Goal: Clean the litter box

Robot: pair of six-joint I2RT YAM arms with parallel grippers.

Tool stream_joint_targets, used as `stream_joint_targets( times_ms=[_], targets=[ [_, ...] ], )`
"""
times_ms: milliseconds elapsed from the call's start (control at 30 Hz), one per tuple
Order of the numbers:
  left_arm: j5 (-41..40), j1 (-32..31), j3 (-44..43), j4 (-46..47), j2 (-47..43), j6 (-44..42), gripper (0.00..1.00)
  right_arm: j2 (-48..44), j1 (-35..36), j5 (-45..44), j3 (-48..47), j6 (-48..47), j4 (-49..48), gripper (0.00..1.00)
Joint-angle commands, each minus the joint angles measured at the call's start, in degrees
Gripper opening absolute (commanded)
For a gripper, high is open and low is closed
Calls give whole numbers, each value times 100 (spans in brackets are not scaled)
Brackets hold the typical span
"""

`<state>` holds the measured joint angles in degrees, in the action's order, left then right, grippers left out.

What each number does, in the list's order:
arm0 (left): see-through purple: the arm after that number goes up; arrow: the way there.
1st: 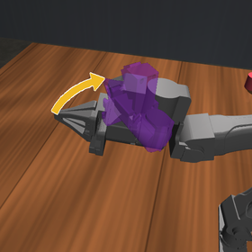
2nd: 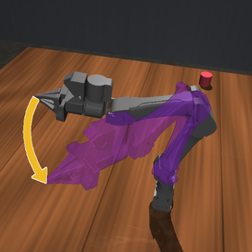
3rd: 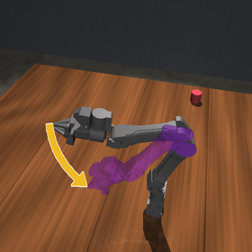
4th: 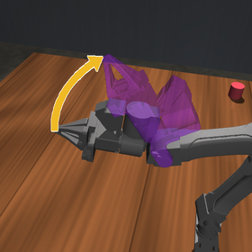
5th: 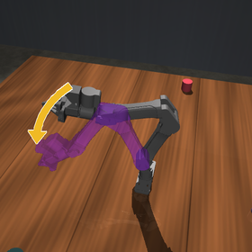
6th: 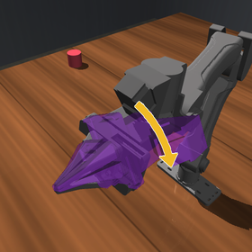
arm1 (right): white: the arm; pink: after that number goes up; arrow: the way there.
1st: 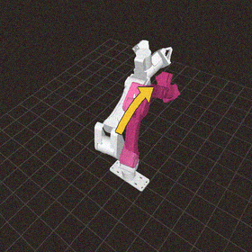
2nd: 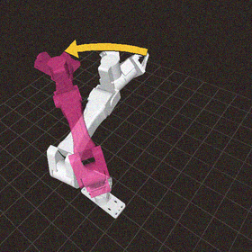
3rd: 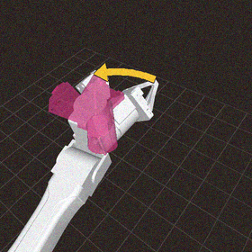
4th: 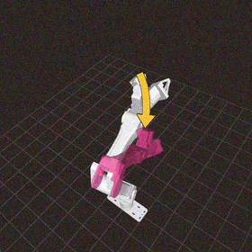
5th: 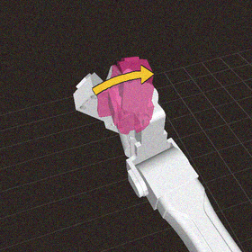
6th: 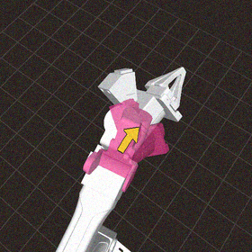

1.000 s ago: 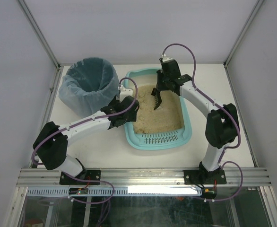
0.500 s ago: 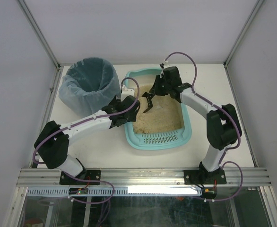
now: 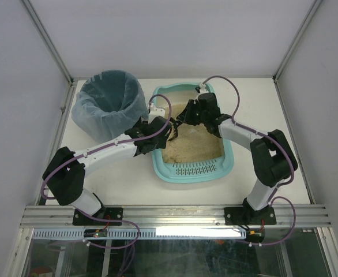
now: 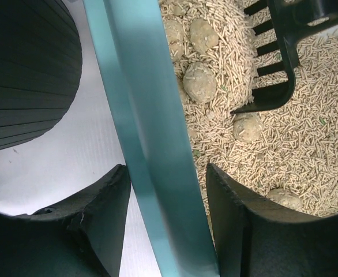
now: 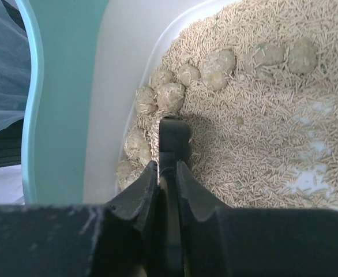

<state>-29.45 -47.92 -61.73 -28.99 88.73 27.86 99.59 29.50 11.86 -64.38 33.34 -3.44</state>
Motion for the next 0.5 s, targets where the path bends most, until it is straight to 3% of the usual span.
stream_joint_targets(
  times_ms=[0, 133, 467],
  targets=[
    [330, 1, -22, 614, 30, -378, 42, -401, 184, 757, 508, 556, 79, 0],
    [300, 11, 45, 615, -165, -313, 46, -861, -40, 745, 930, 935, -317, 0],
    [357, 30, -13, 663, -862, -272, 80, -1820, -339, 259, 1529, 1328, -596, 0]
  ],
)
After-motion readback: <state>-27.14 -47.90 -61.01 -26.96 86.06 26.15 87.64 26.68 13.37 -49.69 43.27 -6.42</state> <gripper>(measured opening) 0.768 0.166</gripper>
